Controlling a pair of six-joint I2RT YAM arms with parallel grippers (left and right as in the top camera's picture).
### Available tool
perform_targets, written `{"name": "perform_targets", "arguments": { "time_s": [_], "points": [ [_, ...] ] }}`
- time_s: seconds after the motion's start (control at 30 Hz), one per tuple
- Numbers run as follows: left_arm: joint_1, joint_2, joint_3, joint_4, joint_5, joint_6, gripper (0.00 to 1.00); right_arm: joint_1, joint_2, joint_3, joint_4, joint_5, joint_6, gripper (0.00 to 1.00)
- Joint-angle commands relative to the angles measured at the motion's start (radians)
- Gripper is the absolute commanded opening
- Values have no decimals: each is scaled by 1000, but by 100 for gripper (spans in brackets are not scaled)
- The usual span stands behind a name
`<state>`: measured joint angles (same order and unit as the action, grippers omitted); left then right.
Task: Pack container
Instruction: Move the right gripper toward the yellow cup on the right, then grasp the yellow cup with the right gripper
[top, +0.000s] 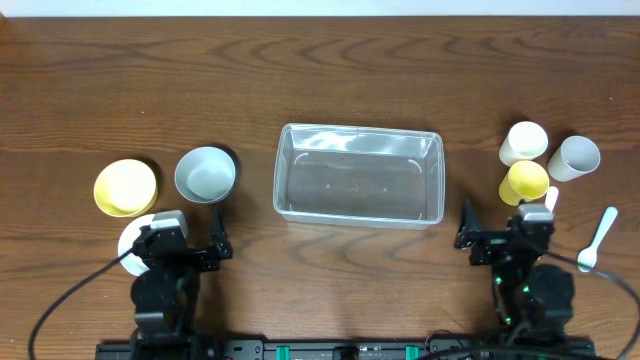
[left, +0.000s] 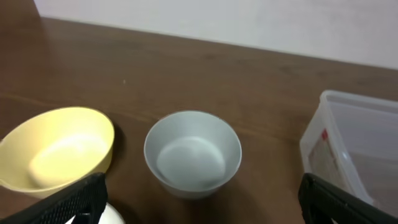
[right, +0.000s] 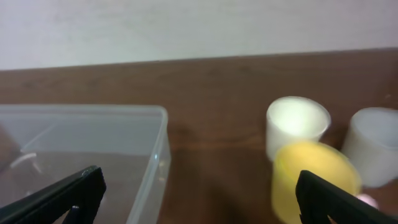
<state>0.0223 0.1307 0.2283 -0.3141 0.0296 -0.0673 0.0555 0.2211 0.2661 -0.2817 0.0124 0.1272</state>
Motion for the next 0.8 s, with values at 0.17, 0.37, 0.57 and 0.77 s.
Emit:
{"name": "perform_targets", "arguments": {
  "time_s": [0.17, 0.37, 0.57, 0.77],
  "points": [
    [-4, 323, 410, -251, 42, -22, 98, -47, 448, 518, -344, 67, -39, 99],
    [-4, 624, 729, -579, 54, -21, 98, -88, 855, 956, -768, 43, -80, 99],
    [-4, 765, 850, -680, 147, -21, 98, -90, 1076, 1126, -869, 45, -119, 95],
    [-4, 797, 849, -689, 146, -21, 98, -124, 1236, 1126, -850, 63, -72, 90]
  ]
}}
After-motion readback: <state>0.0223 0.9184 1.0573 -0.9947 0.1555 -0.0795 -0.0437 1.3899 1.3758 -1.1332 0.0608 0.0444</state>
